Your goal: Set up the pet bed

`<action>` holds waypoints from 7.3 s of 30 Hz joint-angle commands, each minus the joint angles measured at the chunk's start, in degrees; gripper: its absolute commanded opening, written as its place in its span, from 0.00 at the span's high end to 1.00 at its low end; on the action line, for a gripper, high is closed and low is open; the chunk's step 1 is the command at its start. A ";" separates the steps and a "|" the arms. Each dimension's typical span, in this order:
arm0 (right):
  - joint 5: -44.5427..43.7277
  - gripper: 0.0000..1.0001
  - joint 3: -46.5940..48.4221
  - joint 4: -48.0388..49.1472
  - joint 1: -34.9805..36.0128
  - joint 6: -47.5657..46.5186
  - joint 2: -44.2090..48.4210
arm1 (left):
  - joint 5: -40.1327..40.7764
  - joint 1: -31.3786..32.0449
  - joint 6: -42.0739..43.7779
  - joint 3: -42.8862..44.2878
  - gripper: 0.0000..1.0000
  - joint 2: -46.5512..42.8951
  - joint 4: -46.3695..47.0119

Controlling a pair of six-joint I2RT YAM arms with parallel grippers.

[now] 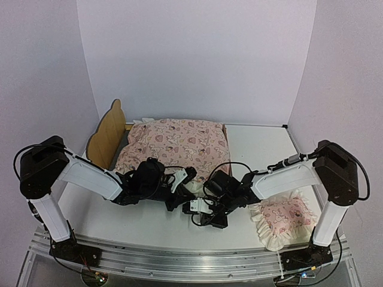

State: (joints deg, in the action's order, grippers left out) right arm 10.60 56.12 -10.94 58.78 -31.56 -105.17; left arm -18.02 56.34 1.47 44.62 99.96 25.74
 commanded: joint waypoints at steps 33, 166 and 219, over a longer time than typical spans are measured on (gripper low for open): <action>-11.64 1.00 -25.14 28.80 -2.69 79.11 26.45 | -12.30 3.83 20.22 0.34 0.54 -1.43 3.09; -23.93 0.65 -29.67 40.32 -3.35 63.42 26.58 | 3.55 4.75 -11.23 18.81 1.00 13.36 -18.58; -13.60 1.00 -24.09 33.85 -6.18 64.73 22.93 | 0.82 4.48 24.04 26.26 1.00 20.40 -10.36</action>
State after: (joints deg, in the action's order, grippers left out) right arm -3.61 29.95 24.20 52.96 32.82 -81.59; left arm -16.43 61.15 12.86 68.29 119.81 13.08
